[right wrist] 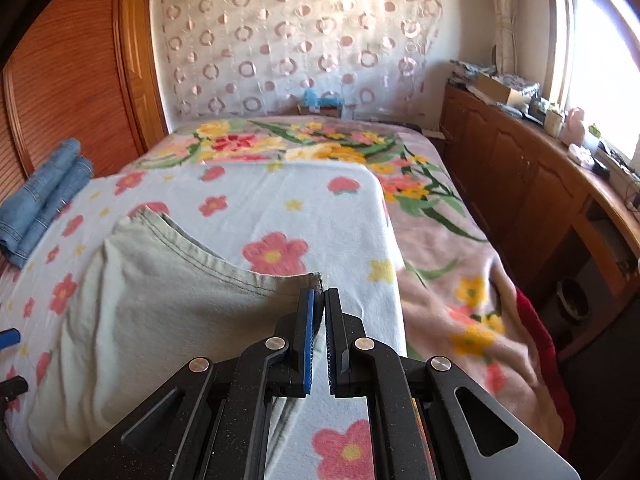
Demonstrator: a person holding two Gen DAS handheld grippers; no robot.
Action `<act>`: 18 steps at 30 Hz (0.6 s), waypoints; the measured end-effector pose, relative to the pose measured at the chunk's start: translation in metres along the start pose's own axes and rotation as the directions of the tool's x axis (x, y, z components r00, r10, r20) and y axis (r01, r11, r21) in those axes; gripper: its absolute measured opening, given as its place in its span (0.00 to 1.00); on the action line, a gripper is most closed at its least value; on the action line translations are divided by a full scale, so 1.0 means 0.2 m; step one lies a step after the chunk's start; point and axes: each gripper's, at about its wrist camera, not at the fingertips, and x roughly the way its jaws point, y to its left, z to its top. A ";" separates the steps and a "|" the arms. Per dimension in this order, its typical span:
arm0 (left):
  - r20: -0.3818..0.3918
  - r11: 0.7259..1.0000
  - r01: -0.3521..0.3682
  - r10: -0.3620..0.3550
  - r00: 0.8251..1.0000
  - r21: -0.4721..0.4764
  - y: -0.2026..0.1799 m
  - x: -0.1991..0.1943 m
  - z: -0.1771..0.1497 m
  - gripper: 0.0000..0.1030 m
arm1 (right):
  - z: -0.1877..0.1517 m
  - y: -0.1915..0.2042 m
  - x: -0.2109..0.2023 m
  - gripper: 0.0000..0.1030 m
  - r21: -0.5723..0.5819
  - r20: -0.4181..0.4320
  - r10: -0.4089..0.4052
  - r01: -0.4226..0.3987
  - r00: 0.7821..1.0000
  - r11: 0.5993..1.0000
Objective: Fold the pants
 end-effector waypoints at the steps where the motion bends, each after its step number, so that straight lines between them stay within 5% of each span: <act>1: 0.000 1.000 0.000 0.000 1.000 -0.001 0.00 0.00 0.00 0.67 | -0.01 0.00 0.02 0.05 0.006 -0.013 -0.003 0.003 1.000 1.000; 6: -0.001 1.000 0.000 0.000 1.000 -0.002 0.00 0.00 0.00 0.67 | 0.00 0.01 0.05 0.05 0.007 -0.046 -0.002 0.003 0.999 1.000; 13: -0.001 1.000 0.001 -0.001 1.000 -0.002 0.00 0.00 0.00 0.67 | -0.01 -0.01 -0.05 0.37 -0.013 -0.036 0.006 -0.007 0.999 1.000; 18: -0.002 1.000 0.000 0.000 1.000 0.000 0.00 0.00 0.00 0.67 | -0.14 0.03 -0.16 0.37 -0.039 -0.038 0.051 -0.053 0.998 0.998</act>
